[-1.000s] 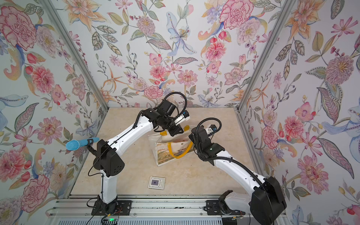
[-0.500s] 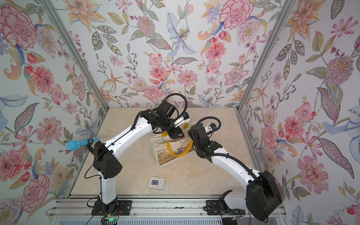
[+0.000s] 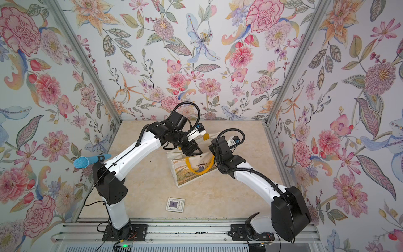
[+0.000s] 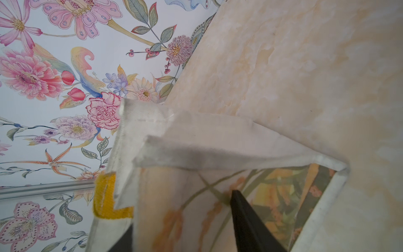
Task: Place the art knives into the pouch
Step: Close the pouch at the center of the board.
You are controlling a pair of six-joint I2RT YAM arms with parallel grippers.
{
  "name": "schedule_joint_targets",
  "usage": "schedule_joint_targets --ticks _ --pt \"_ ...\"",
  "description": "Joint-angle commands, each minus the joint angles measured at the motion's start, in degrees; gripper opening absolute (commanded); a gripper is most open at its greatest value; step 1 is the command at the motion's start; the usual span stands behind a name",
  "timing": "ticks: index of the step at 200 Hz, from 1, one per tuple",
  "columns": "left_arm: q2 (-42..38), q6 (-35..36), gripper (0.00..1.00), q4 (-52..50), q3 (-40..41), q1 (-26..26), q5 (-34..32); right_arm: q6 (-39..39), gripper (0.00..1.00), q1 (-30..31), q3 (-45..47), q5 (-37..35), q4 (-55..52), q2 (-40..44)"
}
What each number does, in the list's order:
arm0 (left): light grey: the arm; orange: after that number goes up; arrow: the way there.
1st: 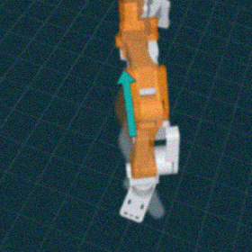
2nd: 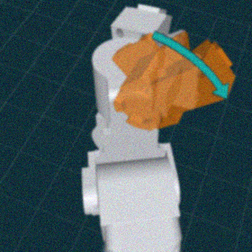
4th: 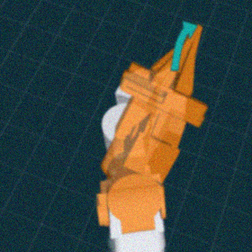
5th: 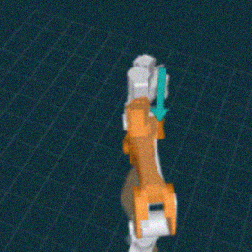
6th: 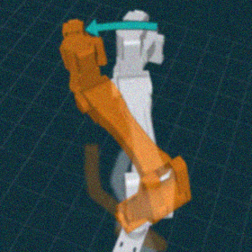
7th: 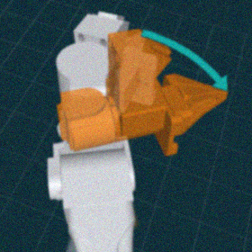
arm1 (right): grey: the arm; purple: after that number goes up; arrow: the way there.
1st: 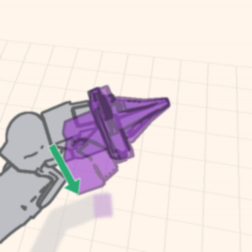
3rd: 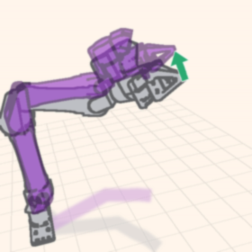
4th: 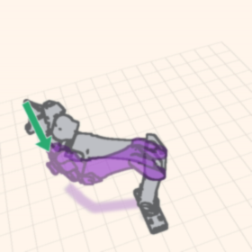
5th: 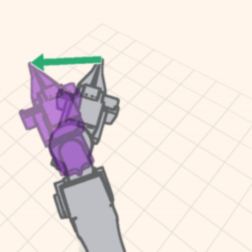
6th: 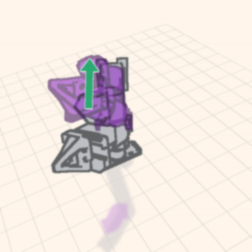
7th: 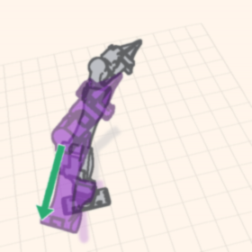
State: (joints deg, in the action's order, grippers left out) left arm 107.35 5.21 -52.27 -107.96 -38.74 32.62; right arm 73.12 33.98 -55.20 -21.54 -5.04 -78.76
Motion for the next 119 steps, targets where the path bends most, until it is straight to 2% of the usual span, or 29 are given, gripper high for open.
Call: schedule_joint_targets --ticks 1,47,59,79,100,114,119 --pt "-0.61 0.88 0.68 -0.07 1.62 -0.02 0.23 0.11 0.54 -0.4 -1.84 0.29 -0.68 -1.2" --pt "-3.12 0.83 0.69 -1.49 -1.27 -1.01 -2.28 0.17 0.54 -0.58 -1.91 0.38 -1.39 -1.39" --pt "-3.54 1.2 0.69 -2.2 -1.55 -2.18 -5.96 0.13 0.55 -0.83 -1.93 0.52 -1.42 -1.44" --pt "-3.9 1.11 0.68 -1.72 -1.78 -4.6 -15.85 0.11 0.58 -1.1 -2.57 1.31 -1.1 -1.73" --pt "-4.26 0.83 0.69 0.64 -3.09 -4.7 -23.51 0.34 0.6 -1.19 -3.39 3.84 -0.46 -1.85" --pt "-3.38 0.91 0.72 1.73 -5.2 -3.52 -26.01 0.32 0.62 -0.67 -3.52 5.18 -0.58 -0.72" --pt "-2.87 0.55 0.72 2.25 -6.03 -2.66 -25.81 0.12 0.66 -0.46 -3.51 5.19 -0.96 -0.09"
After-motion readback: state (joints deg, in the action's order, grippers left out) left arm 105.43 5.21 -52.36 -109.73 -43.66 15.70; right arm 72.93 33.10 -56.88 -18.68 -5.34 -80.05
